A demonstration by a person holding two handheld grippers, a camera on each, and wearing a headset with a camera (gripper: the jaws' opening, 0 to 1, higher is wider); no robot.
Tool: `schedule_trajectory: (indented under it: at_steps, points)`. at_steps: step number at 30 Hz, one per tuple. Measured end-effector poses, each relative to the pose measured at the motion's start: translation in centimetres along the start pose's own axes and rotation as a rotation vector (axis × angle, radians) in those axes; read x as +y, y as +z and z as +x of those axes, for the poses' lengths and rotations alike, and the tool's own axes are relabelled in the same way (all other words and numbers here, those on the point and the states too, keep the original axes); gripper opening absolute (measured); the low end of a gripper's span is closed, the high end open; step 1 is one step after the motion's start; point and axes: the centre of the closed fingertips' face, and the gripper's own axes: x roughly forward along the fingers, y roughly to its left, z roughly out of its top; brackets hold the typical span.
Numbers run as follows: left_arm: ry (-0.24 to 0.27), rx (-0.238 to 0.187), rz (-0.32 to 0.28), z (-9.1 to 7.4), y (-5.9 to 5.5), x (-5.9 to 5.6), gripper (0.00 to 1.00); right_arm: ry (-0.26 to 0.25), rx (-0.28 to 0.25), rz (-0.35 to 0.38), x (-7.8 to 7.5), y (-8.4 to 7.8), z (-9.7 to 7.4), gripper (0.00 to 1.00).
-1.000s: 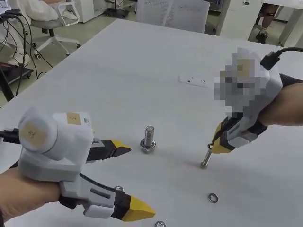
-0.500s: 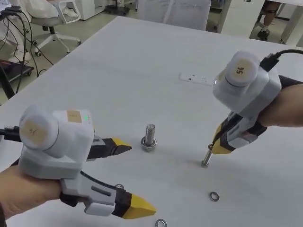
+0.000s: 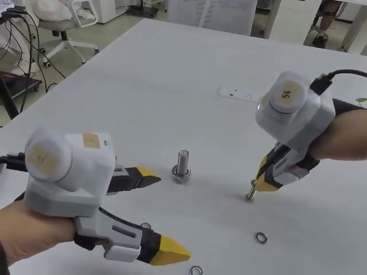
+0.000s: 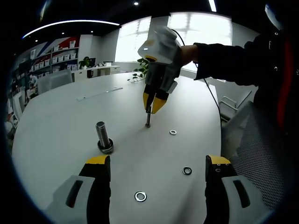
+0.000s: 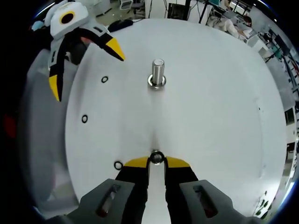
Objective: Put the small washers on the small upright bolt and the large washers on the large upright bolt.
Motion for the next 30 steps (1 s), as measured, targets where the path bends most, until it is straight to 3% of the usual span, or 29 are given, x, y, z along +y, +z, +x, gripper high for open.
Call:
schedule_trajectory:
  at_steps: [17, 30]
  points:
    - [0.004, 0.004, -0.006, -0.2, -0.1, 0.2, 0.83, 0.011, 0.001, 0.017, 0.0, -0.6, 2.6, 0.13]
    - [0.009, 0.003, -0.009, -0.2, -0.1, 0.4, 0.83, 0.02, 0.001, 0.014, 0.2, -0.8, 3.0, 0.13]
